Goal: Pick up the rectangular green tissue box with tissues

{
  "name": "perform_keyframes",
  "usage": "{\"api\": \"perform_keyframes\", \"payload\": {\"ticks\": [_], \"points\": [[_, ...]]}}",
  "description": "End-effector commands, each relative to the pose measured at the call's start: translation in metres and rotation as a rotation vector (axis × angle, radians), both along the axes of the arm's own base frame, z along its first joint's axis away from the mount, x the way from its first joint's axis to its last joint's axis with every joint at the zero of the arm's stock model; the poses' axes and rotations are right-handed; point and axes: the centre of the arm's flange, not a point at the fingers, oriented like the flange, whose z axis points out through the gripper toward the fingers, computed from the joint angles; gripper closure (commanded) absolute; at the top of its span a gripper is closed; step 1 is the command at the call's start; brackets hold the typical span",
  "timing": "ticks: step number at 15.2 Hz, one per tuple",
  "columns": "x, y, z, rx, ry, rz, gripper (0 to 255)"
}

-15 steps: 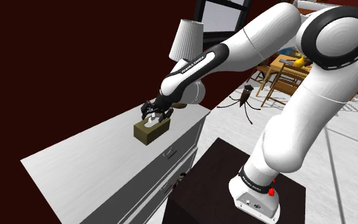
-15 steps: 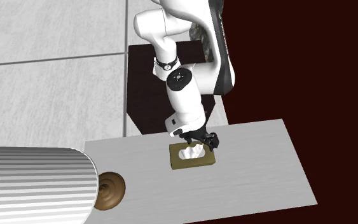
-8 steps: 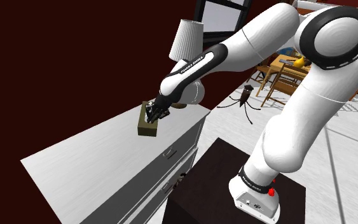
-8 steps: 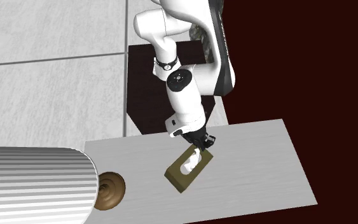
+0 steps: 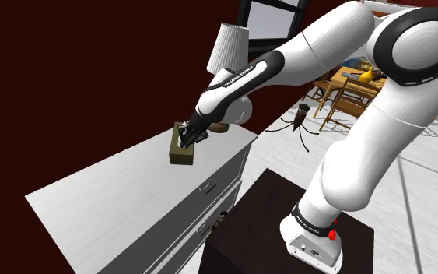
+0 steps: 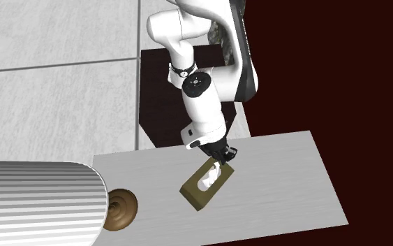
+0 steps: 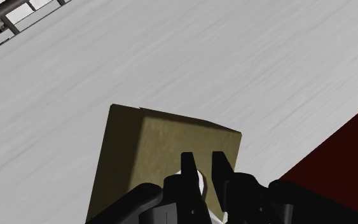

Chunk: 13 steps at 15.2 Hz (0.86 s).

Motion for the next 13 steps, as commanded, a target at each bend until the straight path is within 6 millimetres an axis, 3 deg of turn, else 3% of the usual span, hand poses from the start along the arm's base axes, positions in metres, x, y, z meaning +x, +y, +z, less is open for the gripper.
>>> {"api": "perform_keyframes", "payload": {"ticks": [1, 11, 13], "points": [[0.000, 0.001, 0.011, -0.001, 0.000, 0.000, 255], [0.000, 0.001, 0.064, -0.001, 0.000, 0.000, 255], [0.000, 0.001, 0.065, -0.001, 0.000, 0.000, 255]]}}
